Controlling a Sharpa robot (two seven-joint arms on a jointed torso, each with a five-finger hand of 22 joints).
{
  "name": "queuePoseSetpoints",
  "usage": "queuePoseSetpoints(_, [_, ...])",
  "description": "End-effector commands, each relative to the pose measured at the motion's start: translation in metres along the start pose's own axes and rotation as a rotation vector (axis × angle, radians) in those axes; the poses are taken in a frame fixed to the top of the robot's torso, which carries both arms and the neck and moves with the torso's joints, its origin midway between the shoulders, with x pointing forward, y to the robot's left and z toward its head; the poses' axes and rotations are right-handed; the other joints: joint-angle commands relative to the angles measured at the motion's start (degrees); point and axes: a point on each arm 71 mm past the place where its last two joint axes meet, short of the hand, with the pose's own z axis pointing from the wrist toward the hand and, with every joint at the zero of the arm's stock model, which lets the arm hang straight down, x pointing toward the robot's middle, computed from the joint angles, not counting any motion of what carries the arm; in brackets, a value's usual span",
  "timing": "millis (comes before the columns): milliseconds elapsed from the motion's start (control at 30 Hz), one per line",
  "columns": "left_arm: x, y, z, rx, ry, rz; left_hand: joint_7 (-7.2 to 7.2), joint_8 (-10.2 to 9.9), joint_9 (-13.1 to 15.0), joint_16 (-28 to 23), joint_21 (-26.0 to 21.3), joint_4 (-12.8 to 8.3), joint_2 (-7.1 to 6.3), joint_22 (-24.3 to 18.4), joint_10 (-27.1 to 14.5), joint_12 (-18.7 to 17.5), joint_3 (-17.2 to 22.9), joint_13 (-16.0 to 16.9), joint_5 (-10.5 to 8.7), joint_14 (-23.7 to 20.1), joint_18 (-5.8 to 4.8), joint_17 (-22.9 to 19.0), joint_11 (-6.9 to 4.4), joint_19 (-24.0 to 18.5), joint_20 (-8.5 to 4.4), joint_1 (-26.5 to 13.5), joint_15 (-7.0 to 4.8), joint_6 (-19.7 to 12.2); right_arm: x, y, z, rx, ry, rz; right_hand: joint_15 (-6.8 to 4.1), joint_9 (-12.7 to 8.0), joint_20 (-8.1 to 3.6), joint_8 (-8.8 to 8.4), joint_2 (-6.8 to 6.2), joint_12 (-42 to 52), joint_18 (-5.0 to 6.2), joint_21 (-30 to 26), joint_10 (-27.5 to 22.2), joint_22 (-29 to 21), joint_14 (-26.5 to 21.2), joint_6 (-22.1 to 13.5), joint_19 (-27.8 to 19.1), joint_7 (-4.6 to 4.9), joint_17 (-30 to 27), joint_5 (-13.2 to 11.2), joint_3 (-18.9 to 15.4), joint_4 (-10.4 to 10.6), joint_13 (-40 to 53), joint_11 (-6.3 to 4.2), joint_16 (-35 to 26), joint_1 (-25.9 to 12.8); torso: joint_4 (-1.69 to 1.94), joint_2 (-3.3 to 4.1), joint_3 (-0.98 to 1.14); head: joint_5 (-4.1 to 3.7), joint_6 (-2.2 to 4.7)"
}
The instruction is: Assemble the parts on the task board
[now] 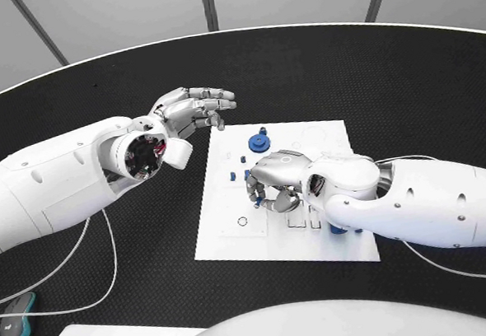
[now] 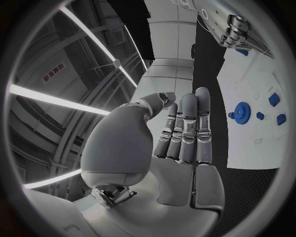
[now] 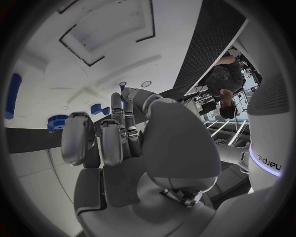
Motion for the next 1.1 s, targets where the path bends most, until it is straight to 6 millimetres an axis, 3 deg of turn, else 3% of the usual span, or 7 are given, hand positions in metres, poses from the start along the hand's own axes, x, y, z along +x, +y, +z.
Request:
queuePoseSetpoints(33, [0.0003,0.0000,0.0000,0.000,0.001,0.000,0.28,-0.39,-0.05,-0.18,0.22,-0.27,0.12,0.05,-0.30,-0.28,-0.01,-0.09,0.18,-0.36,0.92,-0.05,0.02,-0.26,0.02,0.22,0.13,0.05,0.0003,-0.0006,0.0008,0.001,-0.002,0.000,-0.48,-0.05,-0.44,0.08,-0.12,-0.25,-0.23,-0.28,0.37,5.37,3.78,0.20,1.67,0.05,4.10,0.20,-0.24,0.09,0.04,0.11,0.08,-0.57,0.06,-0.01,0.00,0.03,0.00])
queuePoseSetpoints(1100, [0.0011,0.0005,0.0002,-0.011,0.007,0.000,0.30,-0.43,-0.07,-0.23,0.27,-0.28,0.17,0.10,-0.36,-0.29,-0.07,-0.11,0.18,-0.40,0.92,-0.10,0.04,-0.35,0.05,0.26,0.15,0.02,0.0032,0.0014,0.0062,0.000,0.031,-0.006,-0.46,0.04,-0.44,0.05,-0.02,-0.39,-0.26,-0.19,0.38,5.45,3.79,0.12,1.69,0.07,4.21,0.26,-0.26,0.06,0.03,0.13,0.16,-0.67,0.04,0.00,-0.04,0.21,0.00])
